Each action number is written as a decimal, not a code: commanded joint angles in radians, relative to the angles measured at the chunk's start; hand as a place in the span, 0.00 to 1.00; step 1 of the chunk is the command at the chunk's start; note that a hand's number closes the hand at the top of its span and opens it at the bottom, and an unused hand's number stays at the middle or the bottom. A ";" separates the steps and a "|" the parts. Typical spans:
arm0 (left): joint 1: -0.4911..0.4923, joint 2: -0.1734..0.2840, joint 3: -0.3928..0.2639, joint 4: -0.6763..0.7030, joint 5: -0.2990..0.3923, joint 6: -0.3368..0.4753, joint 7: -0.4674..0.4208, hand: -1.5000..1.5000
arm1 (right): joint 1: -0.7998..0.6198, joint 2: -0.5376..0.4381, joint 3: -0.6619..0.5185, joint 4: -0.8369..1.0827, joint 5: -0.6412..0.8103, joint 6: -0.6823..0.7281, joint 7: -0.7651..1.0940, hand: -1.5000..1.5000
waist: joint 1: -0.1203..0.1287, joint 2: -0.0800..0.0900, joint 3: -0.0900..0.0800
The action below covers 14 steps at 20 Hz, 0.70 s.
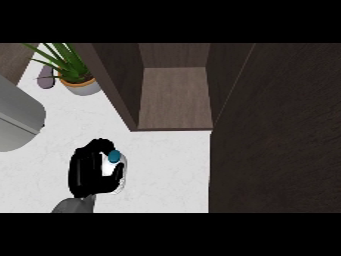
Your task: Pick up the bottled water, place it into the cabinet and close the cabinet
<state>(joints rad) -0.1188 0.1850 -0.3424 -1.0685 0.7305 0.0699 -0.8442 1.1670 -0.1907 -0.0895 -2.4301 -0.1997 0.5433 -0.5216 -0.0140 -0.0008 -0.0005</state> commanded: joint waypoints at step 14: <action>-0.110 -0.057 -0.207 -0.448 -0.183 0.323 0.389 1.00 | -0.037 0.022 -0.036 -0.119 -0.132 0.004 0.101 0.00 | 0.001 -0.003 0.000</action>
<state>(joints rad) -0.1973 0.1415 -0.5051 -1.4566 0.5934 0.3205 -0.5429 1.0674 -0.1852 -0.1235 -2.4153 -0.2161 0.5368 -0.4710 -0.0030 -0.0022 0.0004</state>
